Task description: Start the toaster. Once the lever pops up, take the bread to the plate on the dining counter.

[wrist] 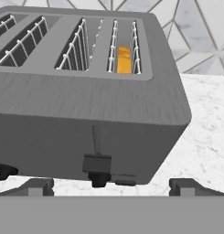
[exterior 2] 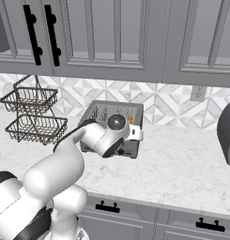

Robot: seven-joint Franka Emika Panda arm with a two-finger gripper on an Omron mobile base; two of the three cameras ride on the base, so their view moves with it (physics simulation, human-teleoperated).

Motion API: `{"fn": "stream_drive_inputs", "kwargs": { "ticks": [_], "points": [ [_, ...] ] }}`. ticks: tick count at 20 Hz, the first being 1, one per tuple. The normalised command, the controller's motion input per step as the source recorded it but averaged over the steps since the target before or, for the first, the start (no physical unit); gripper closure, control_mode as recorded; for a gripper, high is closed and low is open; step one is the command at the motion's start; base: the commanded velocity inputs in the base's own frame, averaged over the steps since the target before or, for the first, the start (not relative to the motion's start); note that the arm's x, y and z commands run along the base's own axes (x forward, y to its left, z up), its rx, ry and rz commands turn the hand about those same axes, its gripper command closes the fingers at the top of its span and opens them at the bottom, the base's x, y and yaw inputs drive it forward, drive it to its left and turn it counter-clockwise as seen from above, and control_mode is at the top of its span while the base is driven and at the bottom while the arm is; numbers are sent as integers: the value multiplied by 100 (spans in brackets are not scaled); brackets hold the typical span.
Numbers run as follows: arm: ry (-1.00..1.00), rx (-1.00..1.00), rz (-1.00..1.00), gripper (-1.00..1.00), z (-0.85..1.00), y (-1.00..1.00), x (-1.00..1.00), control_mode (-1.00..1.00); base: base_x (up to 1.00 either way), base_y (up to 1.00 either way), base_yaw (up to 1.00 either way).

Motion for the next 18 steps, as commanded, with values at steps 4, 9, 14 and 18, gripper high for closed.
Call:
{"fn": "stream_drive_inputs", "kwargs": {
  "ticks": [4, 9, 14, 18],
  "points": [
    [0, 0, 0, -100, 0, 0, 0, -100, 0, 0, 0],
    [0, 0, 0, -100, 0, 0, 0, -100, 0, 0, 0],
    [0, 0, 0, -100, 0, 0, 0, -100, 0, 0, 0],
    [0, 0, 0, -100, 0, 0, 0, -100, 0, 0, 0]
  ]
}}
